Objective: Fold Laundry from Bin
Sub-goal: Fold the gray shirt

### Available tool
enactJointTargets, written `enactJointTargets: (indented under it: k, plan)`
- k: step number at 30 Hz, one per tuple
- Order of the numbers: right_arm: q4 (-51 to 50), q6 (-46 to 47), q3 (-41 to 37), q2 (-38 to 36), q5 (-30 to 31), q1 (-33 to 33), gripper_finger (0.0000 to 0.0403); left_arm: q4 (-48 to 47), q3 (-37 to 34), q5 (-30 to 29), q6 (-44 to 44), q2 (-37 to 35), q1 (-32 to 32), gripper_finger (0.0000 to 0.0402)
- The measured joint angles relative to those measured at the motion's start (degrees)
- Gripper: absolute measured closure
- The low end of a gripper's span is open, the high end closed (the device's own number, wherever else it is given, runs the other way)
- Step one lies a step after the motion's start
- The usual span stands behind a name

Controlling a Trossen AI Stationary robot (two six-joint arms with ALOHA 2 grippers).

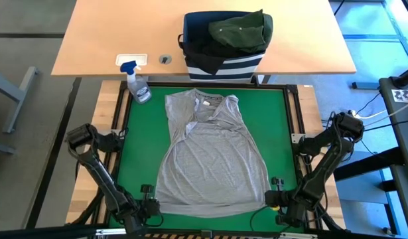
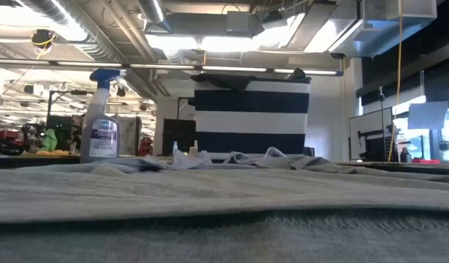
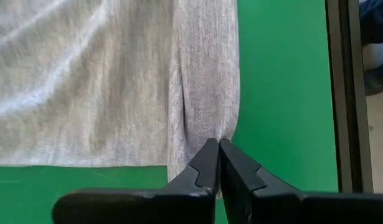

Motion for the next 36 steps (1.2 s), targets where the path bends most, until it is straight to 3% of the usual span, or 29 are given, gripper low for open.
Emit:
enactJointTargets:
  k: [4, 10, 19, 29, 32, 36]
  plan:
    - [0.06, 2.53, -0.42, -0.02, 0.06, 0.01, 0.0401, 0.73, 0.00, 0.87, 0.00, 0.01, 0.69, 0.0346]
    - [0.32, 2.73, -0.42, -0.04, 0.11, 0.01, 0.0401, 5.45, 0.04, 7.23, 0.33, -0.93, 1.26, 0.0271]
    - [0.34, 2.76, -0.42, -0.09, 0.19, 0.01, 0.0399, 5.64, 0.04, 2.84, 3.67, 0.13, 1.02, 0.0217]
    - [0.38, 2.76, -0.40, -0.11, 0.21, 0.01, 0.0398, 4.43, 0.52, 3.61, 4.84, 5.88, 0.68, 0.0226]
    - [0.37, 2.76, -0.40, -0.11, 0.21, 0.01, 0.0398, 4.01, 0.49, 3.79, 5.63, 5.70, 0.56, 0.0260]
    - [0.25, 2.68, -0.38, -0.11, 0.21, 0.01, 0.0398, 3.16, 0.24, 3.94, 6.23, 4.22, 0.67, 0.0339]
